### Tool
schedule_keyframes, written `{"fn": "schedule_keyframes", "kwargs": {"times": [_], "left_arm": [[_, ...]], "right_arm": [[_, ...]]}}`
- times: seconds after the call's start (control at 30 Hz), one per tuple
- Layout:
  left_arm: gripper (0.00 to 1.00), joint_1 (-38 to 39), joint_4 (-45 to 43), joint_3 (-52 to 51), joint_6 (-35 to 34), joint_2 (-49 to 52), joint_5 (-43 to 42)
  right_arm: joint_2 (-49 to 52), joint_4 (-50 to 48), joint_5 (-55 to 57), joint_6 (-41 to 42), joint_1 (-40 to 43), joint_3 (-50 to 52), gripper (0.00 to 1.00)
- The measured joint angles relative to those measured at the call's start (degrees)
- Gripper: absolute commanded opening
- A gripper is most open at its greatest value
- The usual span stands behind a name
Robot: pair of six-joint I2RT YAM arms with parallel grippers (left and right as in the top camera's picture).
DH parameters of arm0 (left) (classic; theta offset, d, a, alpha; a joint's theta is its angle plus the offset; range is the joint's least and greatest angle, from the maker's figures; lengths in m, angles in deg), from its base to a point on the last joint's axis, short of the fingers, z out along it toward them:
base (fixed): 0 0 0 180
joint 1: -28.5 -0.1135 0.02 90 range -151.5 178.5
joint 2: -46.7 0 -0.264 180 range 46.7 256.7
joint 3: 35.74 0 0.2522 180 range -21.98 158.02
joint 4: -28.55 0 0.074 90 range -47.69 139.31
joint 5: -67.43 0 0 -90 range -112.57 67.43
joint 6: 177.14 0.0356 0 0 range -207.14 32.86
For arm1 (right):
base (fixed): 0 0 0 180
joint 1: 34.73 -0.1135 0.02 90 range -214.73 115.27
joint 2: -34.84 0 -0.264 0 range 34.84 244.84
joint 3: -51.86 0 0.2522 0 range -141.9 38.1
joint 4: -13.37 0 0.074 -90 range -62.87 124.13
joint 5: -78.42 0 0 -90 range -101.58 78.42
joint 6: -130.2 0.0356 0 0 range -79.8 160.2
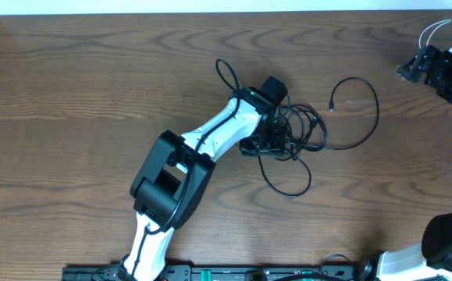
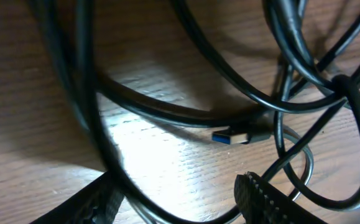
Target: Untangle cables
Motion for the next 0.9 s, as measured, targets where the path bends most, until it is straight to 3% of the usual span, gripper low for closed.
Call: {"fn": "schedule_keyframes", "kwargs": {"times": [0.27,0.53,0.63,0.67,0.9], "left_arm": [[0.56,2.9,-1.2,0.0,0.0,0.0,1.8],[0.43,3.2,-1.6,0.0,-0.1,0.0,3.8],[0.13,3.2,-1.7,0.0,0.1,0.0,4.5],[0.08,3.2,-1.7,0.0,-0.3,0.0,4.7],[0.08,3.1,-1.8,0.0,0.0,0.0,7.5]], "right_arm": [[0.0,0.0,0.0,0.0,0.0,0.0,0.99],[0.0,0.0,0.0,0.0,0.0,0.0,0.99],[0.0,0.0,0.0,0.0,0.0,0.0,0.99],[0.0,0.0,0.0,0.0,0.0,0.0,0.99],[0.0,0.1,0.0,0.0,0.0,0.0,0.99]]}}
